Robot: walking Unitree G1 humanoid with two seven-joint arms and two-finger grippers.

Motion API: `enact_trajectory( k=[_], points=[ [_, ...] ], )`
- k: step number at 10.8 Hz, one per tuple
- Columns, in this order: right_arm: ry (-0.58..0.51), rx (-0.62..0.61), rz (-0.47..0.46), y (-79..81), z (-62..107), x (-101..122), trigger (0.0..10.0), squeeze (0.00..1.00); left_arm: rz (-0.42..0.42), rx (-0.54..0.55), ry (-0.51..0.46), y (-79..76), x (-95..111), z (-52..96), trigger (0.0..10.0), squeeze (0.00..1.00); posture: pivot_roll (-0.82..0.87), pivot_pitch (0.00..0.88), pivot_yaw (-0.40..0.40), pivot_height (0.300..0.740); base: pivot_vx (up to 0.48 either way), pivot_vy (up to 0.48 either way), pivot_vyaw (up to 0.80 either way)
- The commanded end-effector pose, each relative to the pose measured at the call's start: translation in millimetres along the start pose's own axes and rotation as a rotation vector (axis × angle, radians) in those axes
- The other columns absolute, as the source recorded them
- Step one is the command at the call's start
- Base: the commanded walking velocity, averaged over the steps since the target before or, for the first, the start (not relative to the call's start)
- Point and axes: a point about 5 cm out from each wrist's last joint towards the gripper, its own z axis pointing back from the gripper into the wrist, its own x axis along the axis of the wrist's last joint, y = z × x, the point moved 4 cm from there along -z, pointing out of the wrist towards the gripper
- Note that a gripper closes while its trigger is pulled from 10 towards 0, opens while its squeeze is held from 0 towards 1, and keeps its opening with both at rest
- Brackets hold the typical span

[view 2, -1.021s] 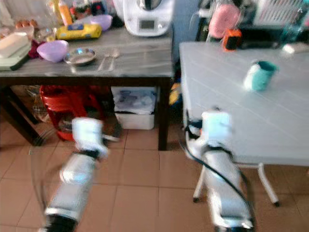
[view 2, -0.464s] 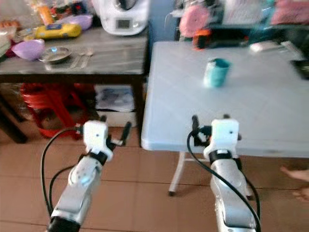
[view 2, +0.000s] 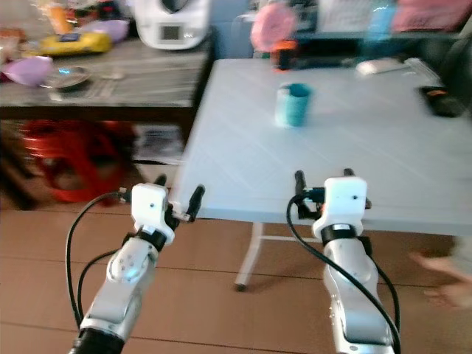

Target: Setting the table

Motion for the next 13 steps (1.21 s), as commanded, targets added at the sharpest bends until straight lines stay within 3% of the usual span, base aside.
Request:
enact_trajectory(
  k=[1, 2, 8, 13],
  points=[
    [-0.007, 0.015, -0.008, 3.7, -0.5, 2, 10.0, 0.00, -0.009, 0.025, 0.008, 7.9, -2, 3.8, 10.0, 0.00, -0.15, 0.067, 0.044, 0.740, 0.000, -0.356, 0.00],
    [-0.006, 0.011, -0.005, 1.8, -1.8, 3, 10.0, 0.00, 0.024, 0.022, 0.009, 5.6, -3, 4.4, 10.0, 0.00, -0.15, 0.069, 0.044, 0.740, 0.000, 0.000, 0.00],
    [-0.007, 0.012, -0.004, 3.9, -0.2, 3, 10.0, 0.00, 0.040, -0.031, -0.010, 0.1, 0, 4.6, 10.0, 0.00, -0.16, 0.074, 0.049, 0.740, 0.000, 0.000, 0.00],
    [-0.003, 0.013, -0.006, 4.7, 1.4, 1, 10.0, 0.00, 0.051, -0.061, -0.012, -4.7, 0, 4.9, 10.0, 0.00, -0.16, 0.076, 0.053, 0.740, 0.335, 0.000, 0.00]
  ],
)
